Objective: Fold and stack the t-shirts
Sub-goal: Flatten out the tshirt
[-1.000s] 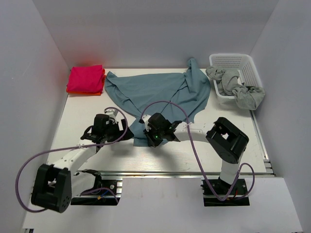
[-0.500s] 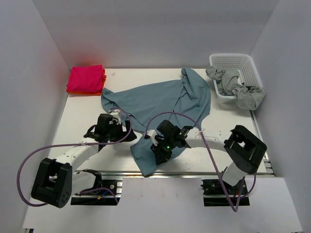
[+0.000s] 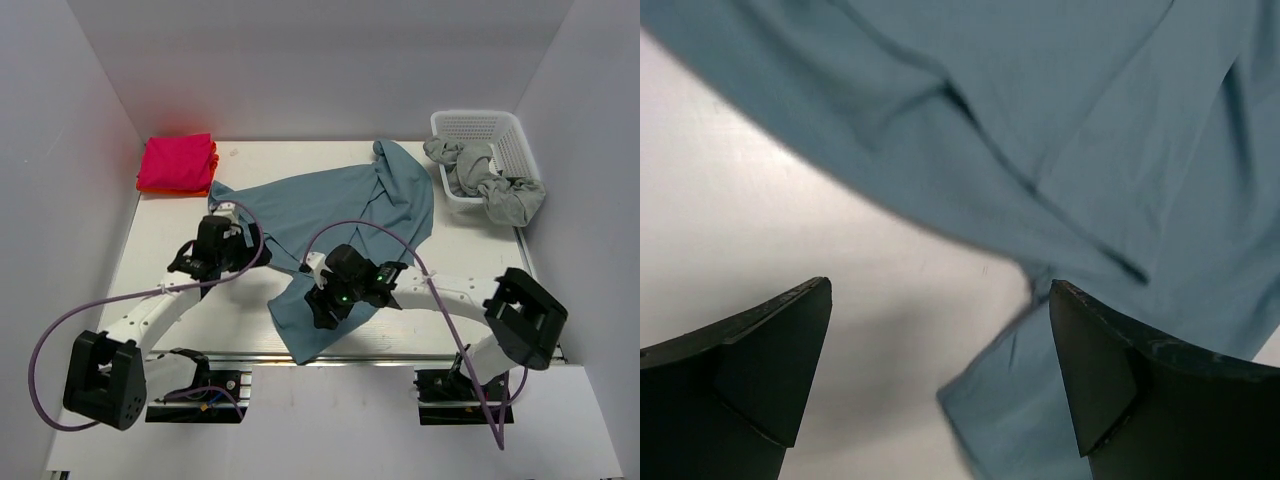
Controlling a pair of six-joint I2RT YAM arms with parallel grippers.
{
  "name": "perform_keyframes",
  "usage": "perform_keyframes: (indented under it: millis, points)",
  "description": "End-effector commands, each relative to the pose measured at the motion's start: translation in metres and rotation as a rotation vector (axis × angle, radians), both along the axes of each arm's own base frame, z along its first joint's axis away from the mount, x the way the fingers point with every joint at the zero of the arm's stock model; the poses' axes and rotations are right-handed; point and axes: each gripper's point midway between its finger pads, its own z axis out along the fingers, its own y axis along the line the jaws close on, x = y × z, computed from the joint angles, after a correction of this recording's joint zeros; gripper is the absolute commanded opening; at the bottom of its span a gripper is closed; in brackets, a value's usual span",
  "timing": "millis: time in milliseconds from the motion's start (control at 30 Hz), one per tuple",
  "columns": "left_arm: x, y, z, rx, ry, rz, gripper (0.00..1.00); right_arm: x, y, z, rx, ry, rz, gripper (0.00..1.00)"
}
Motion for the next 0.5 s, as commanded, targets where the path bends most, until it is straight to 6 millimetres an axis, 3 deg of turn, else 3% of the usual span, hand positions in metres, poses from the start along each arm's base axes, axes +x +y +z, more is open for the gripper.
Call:
perform_keyframes:
  millis: [0,67,133,167,267,367,467]
  points:
    - [0.035,0.003,0.034,0.014,-0.090,0.081,1.00,0.013,0.003,-0.028,-0.035,0.027,-0.140,0.64]
    - [0.052,0.006,0.029,0.050,-0.057,0.094,1.00,0.022,0.007,-0.031,-0.027,0.030,-0.196,0.66]
    - [0.063,0.010,0.031,0.085,-0.038,0.123,1.00,0.025,0.005,-0.046,-0.069,0.058,-0.236,0.69]
    - [0.068,0.010,0.022,0.108,-0.015,0.122,1.00,0.027,0.001,-0.054,-0.091,0.071,-0.261,0.69]
    - [0.079,0.010,0.028,0.120,-0.020,0.136,1.00,0.035,-0.022,-0.071,-0.168,0.105,-0.377,0.70]
    - [0.083,0.011,0.028,0.132,-0.023,0.137,1.00,0.044,-0.076,-0.093,-0.280,0.118,-0.565,0.74]
    - [0.086,0.014,0.030,0.149,-0.024,0.154,1.00,0.045,-0.127,-0.102,-0.347,0.166,-0.755,0.81]
